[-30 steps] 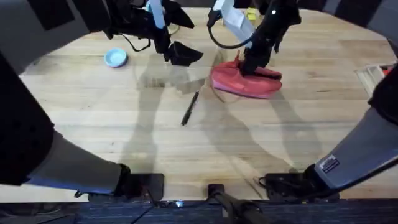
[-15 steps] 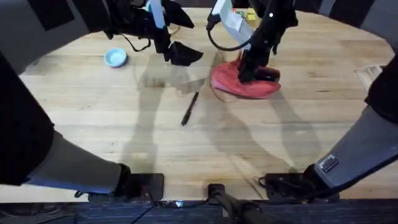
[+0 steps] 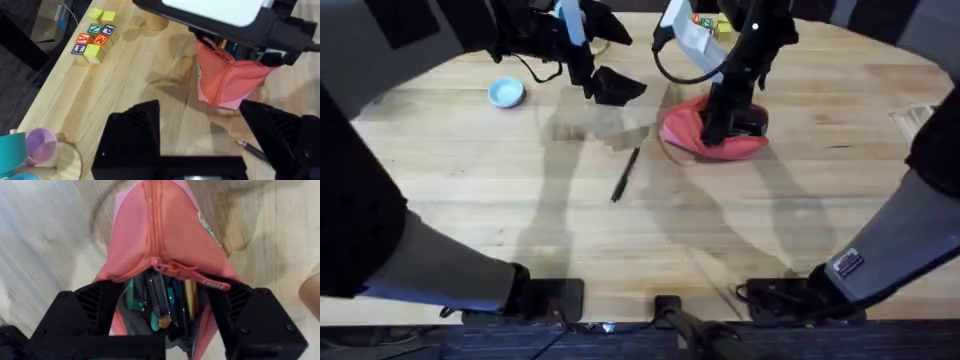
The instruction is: Unzip the bag, pick up the pens from the table one at a time and place them inside, then zip the bag closed.
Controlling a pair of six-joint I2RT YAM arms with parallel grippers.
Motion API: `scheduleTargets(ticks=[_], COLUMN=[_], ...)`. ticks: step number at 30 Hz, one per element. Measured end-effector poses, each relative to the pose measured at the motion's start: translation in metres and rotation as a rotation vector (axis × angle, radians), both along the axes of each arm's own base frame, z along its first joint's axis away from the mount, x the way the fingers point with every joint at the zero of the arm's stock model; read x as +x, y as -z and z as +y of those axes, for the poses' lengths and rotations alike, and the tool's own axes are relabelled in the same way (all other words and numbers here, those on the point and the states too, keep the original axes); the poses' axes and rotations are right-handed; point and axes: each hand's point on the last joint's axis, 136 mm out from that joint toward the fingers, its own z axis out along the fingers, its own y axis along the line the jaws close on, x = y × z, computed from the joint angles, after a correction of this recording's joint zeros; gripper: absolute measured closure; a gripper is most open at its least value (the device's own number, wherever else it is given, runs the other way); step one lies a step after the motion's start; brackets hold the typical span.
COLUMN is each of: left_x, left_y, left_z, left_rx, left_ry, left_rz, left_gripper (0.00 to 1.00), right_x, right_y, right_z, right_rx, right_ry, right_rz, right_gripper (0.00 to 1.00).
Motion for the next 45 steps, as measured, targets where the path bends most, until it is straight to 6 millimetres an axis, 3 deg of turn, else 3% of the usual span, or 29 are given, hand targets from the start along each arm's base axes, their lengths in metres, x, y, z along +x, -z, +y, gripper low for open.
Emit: scheduleTargets(ticks=[10,20,28,37,45], left_x=[0.000,0.000,-0.004,-0.038,-0.076], left_y=[0.000,0.000,-0.008,-0.044,-0.033], left_z=[0.000,0.000,0.001,0.018,0.029], left_rx=[0.000,0.000,-0.006,0.090,0.244], left_ry=[0.000,0.000,-0.027,-0.120,-0.173], left_rz=[0.000,0.001,0.026,0.041,0.149], left_gripper=[0.007,0.007,0.007,0.007,0.007], right_x=[-0.003,-0.008,-0.016,-0.011,-0.009], right_y=[-0.007,-0.080,-0.120,-0.142,-0.161], right_z=[-0.001,-0.002,-0.005,-0.028,-0.059], right_rx=[0.003,0.068,0.122,0.074,0.056], right_ry=[0.001,0.092,0.237,0.494,0.764], right_rz=[-0.005,-0.176,-0.250,-0.344,-0.415], right_gripper=[0.005,0.006,0.006,0.006,0.005])
